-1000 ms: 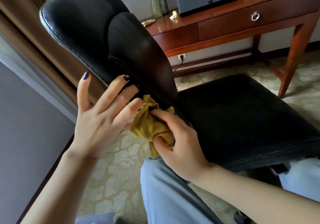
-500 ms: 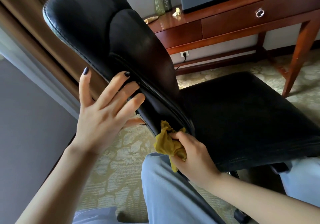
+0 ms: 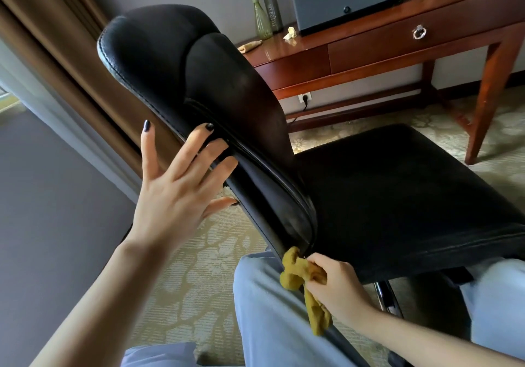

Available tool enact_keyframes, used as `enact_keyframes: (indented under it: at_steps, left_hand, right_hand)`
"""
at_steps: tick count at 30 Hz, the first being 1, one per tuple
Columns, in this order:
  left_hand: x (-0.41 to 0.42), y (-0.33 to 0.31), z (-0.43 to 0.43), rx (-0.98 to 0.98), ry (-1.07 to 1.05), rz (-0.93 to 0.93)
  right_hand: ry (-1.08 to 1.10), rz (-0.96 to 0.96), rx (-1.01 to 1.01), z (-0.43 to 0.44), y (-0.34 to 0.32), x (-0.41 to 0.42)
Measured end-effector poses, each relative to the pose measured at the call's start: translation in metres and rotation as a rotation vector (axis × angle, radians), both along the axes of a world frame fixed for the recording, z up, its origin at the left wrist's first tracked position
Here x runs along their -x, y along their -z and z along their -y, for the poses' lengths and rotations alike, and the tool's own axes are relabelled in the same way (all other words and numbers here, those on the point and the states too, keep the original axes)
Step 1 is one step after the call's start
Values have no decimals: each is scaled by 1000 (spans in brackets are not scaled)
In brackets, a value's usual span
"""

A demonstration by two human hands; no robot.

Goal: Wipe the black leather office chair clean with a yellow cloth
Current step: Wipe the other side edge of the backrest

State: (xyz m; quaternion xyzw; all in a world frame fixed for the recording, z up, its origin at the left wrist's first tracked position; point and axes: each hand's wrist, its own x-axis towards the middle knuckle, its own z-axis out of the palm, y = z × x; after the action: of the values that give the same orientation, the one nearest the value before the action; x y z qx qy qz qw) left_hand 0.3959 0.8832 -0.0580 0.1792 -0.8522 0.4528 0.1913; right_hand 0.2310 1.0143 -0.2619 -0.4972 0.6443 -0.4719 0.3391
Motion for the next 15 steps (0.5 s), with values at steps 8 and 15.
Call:
enact_keyframes:
  at_steps: [8,15]
  left_hand:
    - [1,0,-2,-17,-26,1]
    - [2,3,0,-14,17,-109]
  right_hand:
    - [116,84,466,12,-77,0]
    - [99,-210,851,54,-111,-21]
